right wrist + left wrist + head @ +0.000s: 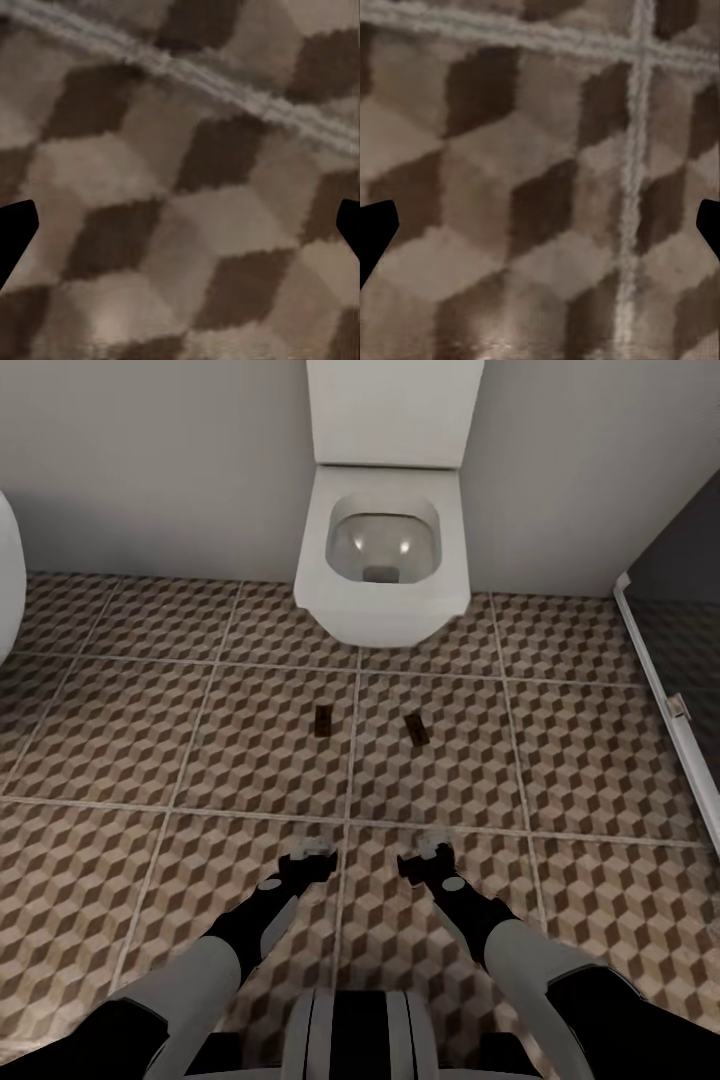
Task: Take the four mousetraps from the cabinet in the bathroom and place them on the bathroom floor. Make sure all four end up on the same floor surface, and ensure that at least two of them are either under or directly next to the same bathroom sink.
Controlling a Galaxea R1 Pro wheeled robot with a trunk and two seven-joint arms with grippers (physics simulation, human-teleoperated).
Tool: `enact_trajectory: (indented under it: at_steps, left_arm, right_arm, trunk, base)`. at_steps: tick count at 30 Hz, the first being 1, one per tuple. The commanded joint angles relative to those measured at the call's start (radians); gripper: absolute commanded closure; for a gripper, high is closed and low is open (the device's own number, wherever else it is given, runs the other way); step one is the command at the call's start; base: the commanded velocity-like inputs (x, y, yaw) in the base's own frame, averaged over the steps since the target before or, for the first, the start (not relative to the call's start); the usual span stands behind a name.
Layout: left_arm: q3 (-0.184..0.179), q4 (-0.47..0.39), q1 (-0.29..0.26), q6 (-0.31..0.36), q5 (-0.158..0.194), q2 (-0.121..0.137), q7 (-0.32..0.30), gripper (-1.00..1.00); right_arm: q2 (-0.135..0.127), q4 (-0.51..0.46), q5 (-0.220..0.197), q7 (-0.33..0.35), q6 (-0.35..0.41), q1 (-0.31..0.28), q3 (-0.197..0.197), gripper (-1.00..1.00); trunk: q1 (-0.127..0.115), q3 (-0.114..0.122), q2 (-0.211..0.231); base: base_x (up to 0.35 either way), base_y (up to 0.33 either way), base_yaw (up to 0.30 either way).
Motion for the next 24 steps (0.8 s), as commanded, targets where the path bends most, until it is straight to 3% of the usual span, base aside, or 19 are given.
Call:
enact_trajectory:
  at_steps: [1,24]
  left_arm:
    - [-0.008,0.001,-0.001,-0.003,0.009,0.001,0.005,-1.00]
    - [-0.008,0.001,-0.001,-0.003,0.009,0.001,0.005,-1.00]
  right_arm:
    - [0.000,0.001,0.009,-0.006,-0.002,-0.001,0.002,-1.00]
    - [0.000,0.001,0.009,-0.006,-0.002,-0.001,0.003,-1.00]
  trunk:
    - [-0.001,0.000,0.000]
    - [-0.001,0.000,0.000]
  base:
    - [-0.344,0.000,0.000]
    - [-0.344,0.000,0.000]
